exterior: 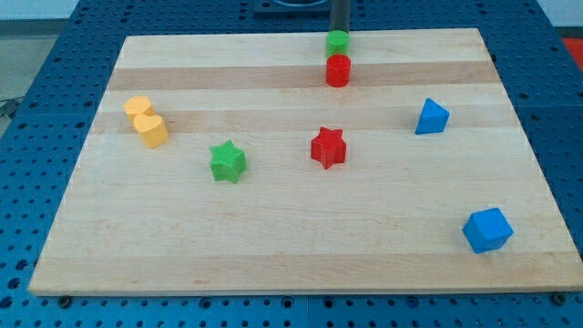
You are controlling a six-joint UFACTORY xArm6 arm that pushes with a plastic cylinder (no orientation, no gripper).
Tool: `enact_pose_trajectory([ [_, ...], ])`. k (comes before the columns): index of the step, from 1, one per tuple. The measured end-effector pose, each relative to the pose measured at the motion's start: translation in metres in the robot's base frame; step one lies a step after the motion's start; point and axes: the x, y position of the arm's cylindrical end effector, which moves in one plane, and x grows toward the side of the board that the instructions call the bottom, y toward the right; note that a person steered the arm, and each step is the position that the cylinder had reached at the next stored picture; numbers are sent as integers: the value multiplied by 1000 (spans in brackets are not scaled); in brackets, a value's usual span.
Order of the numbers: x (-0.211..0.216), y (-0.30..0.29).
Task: Place the green circle right to the red circle
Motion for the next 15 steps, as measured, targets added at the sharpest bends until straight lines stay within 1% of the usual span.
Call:
enact_pose_trajectory([
  [1, 0, 1],
  [2, -1, -45],
  [3, -1, -59],
  [5, 24, -45],
  [6, 24, -45],
  [7, 38, 4],
  [8, 38, 16],
  [10, 37, 59],
  [11, 37, 107],
  [12, 37, 108],
  [13, 40, 131],
  [14, 40, 129],
  [15, 40, 92],
])
